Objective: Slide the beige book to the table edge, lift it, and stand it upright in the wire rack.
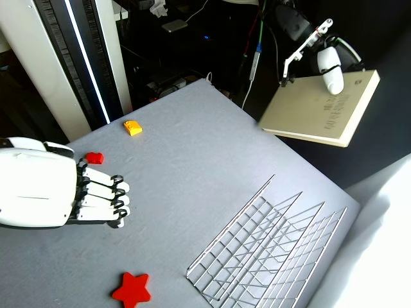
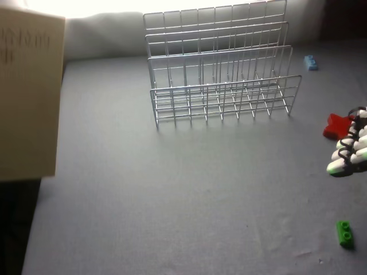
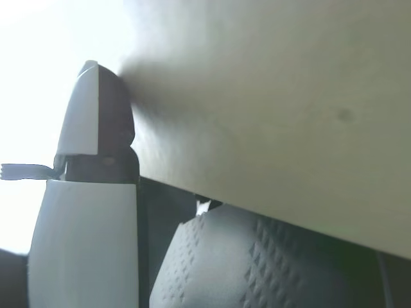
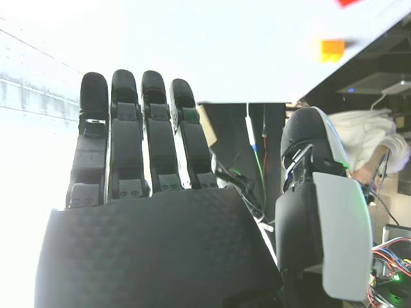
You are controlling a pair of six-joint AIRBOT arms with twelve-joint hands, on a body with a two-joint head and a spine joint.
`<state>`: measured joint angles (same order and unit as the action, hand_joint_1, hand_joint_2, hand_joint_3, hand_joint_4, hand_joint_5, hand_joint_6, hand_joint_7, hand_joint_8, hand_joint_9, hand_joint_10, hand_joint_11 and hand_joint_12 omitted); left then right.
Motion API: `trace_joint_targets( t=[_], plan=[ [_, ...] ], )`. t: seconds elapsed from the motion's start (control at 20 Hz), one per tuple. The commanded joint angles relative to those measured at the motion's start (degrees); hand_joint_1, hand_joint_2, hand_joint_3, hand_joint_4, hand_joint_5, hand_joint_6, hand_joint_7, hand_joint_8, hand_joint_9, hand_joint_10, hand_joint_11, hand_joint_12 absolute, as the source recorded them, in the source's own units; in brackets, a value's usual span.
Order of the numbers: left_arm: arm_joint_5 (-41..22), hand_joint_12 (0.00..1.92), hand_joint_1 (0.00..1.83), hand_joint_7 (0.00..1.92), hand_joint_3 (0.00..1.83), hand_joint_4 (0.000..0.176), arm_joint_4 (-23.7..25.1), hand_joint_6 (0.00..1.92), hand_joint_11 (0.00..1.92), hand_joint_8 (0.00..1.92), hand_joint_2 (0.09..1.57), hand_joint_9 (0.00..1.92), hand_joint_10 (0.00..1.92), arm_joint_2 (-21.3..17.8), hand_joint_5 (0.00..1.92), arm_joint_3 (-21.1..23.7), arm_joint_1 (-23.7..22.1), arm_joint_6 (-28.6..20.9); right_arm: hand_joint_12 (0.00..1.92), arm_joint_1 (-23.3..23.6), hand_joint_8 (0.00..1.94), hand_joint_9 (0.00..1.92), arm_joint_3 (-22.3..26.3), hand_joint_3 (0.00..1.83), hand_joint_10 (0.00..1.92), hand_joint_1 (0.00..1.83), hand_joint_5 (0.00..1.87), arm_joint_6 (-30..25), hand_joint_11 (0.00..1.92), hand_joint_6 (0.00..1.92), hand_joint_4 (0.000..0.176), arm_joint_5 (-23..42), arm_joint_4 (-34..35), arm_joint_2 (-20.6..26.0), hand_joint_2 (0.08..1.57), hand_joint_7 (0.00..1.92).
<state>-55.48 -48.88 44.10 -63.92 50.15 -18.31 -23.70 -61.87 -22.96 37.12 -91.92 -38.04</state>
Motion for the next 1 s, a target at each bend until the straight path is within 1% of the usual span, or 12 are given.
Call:
trace_joint_targets(
  t=[0.0,0.05,0.2,0.3,0.35,0.4,0.55,0.65,0.7,0.8,0.85,0.95],
  plan=[
    [-9.39,1.56,1.47,0.61,0.0,0.0,-0.1,1.25,0.82,1.36,1.21,0.68,1.43,-0.76,0.76,-0.49,-0.57,-1.7,0.9,0.71,0.01,0.29,0.04,0.0,0.0,0.11,0.28,-0.95,0.0,0.0,0.0,1.96,2.98,0.82,1.14,0.29],
    [-11.14,1.55,1.48,0.65,0.0,0.0,0.54,1.25,0.83,1.33,1.2,0.71,1.4,-0.79,0.77,-0.55,-0.61,-2.68,0.91,0.96,0.01,0.3,0.04,0.0,0.01,0.12,0.29,-1.92,0.0,0.01,0.0,2.52,2.98,1.2,1.13,0.3],
    [-17.08,1.54,1.48,0.65,0.0,0.0,2.85,1.2,0.84,1.32,1.19,0.71,1.39,-0.29,0.81,-1.5,-0.64,-4.89,0.92,0.61,0.01,0.32,0.05,0.0,0.01,0.15,0.3,-3.74,0.0,0.01,0.0,4.12,2.96,2.35,1.13,0.31],
    [-19.4,1.5,1.48,0.64,0.0,0.0,3.48,1.23,0.86,1.33,1.19,0.7,1.41,-0.38,0.79,-1.85,-1.04,-6.1,0.95,0.22,0.01,0.34,0.87,0.0,0.01,0.16,0.32,-3.73,0.01,0.01,0.0,0.59,2.42,2.82,1.12,0.32],
    [-20.19,1.49,1.48,0.64,0.0,0.0,3.99,1.23,0.87,1.33,1.19,0.7,1.41,-0.21,0.79,-2.14,-0.98,-7.16,0.96,0.22,0.01,0.34,1.4,0.0,0.01,0.16,0.32,-4.75,0.01,0.01,0.0,-2.35,1.74,3.12,1.12,0.32],
    [-21.4,1.5,1.48,0.64,0.0,0.0,4.58,1.23,0.86,1.33,1.19,0.71,1.4,-0.17,0.79,-2.43,-0.98,-7.85,0.96,0.12,0.01,0.33,1.64,0.0,0.01,0.17,0.32,-7.45,0.01,0.01,0.0,-4.84,0.56,3.3,1.12,0.32],
    [-24.93,1.49,1.48,0.63,0.0,0.0,7.32,1.25,0.87,1.33,1.19,0.71,1.4,-0.26,0.78,-2.48,-0.64,-11.44,0.95,-0.29,0.0,0.33,1.54,0.0,0.0,0.17,0.32,-10.03,0.01,0.0,0.0,-7.64,0.43,4.21,1.12,0.32],
    [-27.68,1.49,1.48,0.62,0.0,0.0,7.73,1.25,0.87,1.35,1.19,0.7,1.42,-1.03,0.78,-1.97,-1.66,-12.06,0.96,-0.3,0.0,0.34,1.69,0.0,0.01,0.17,0.31,-12.34,0.01,0.0,0.0,-8.93,-2.89,4.47,1.12,0.33],
    [-28.21,1.47,1.48,0.66,0.0,0.0,9.31,1.23,0.88,1.29,1.18,0.73,1.36,-1.27,0.8,-2.02,-2.06,-11.98,0.96,-0.26,0.01,0.34,2.09,0.0,0.01,0.16,0.33,-14.46,0.02,0.01,0.0,-11.0,-4.73,4.67,1.12,0.33],
    [-30.4,1.47,1.48,0.65,0.0,0.0,10.74,1.25,0.88,1.31,1.18,0.73,1.37,-0.79,0.79,-2.34,-2.07,-13.73,0.97,0.2,0.0,0.35,2.27,0.0,0.01,0.17,0.33,-14.19,0.01,0.0,0.0,-14.12,-4.93,5.04,1.12,0.33],
    [-33.2,1.5,1.48,0.64,0.0,0.0,10.69,1.24,0.86,1.32,1.19,0.71,1.4,0.58,0.79,-3.06,-3.03,-15.18,0.94,0.93,0.0,0.32,2.23,0.0,0.0,0.14,0.29,-13.42,0.0,0.0,0.0,-15.21,-4.93,5.61,1.12,0.31],
    [-35.67,1.49,1.48,0.62,0.0,0.0,12.29,1.27,0.86,1.34,1.19,0.69,1.42,1.77,0.78,-4.52,-5.12,-15.63,0.95,1.57,0.01,0.35,1.82,0.0,0.01,0.15,0.32,-12.22,0.03,0.01,0.0,-14.98,-4.93,5.67,1.12,0.34]
  ],
)
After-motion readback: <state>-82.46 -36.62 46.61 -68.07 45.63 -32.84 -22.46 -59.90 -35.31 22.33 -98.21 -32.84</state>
